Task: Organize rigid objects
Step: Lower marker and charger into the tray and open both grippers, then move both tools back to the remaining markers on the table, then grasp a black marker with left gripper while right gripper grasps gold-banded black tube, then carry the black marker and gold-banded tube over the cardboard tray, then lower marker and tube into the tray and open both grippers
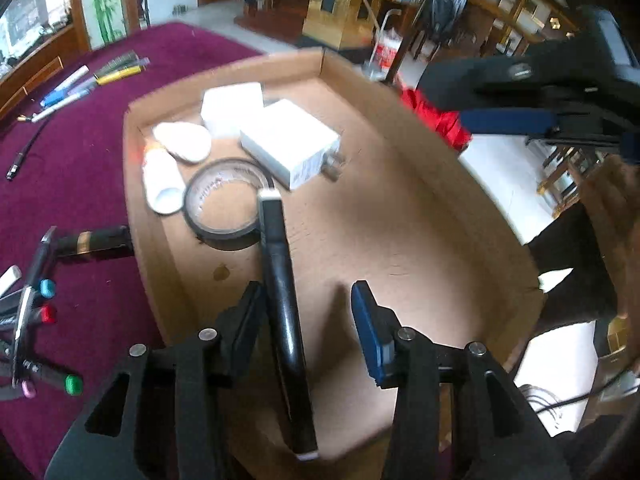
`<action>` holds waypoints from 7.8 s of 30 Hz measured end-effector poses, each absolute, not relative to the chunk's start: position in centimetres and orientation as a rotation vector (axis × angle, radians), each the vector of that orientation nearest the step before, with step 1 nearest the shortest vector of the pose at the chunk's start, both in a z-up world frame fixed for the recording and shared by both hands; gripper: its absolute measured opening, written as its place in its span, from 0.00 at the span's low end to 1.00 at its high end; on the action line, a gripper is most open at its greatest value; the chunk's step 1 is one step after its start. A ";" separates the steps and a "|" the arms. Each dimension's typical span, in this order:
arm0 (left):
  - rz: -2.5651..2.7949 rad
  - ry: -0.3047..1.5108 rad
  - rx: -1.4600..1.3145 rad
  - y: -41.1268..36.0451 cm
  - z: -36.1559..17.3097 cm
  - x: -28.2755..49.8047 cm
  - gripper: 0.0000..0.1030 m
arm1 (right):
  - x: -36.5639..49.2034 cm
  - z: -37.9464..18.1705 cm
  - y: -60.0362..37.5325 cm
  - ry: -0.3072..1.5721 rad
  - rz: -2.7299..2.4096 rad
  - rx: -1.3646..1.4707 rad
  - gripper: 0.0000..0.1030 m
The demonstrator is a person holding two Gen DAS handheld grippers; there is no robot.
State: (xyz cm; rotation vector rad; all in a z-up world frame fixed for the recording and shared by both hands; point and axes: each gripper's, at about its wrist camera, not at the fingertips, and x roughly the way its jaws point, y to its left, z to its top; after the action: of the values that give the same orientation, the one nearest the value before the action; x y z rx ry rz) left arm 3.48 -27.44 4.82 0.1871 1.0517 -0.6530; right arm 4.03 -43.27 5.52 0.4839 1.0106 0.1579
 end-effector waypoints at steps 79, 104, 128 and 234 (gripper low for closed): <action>-0.552 1.138 0.348 0.1 4.2 5.7 0.18 | 6.0 1.9 -22.0 1.234 0.428 0.260 0.18; -0.585 1.209 0.493 -2.8 2.4 2.7 0.12 | 8.6 0.7 -22.5 1.281 0.375 0.285 0.19; -0.438 1.209 0.300 -3.1 1.9 4.2 0.15 | 12.5 -1.4 -20.0 1.316 0.218 0.159 0.16; -0.557 1.184 0.183 -26.2 3.7 2.1 0.12 | 3.4 -1.7 -38.1 1.271 0.273 0.463 0.16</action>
State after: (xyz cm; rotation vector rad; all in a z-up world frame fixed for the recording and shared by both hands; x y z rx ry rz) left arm 2.07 -26.21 3.66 0.1829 1.1844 -0.5575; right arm 3.40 -38.10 -1.68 0.4627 1.2714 0.2735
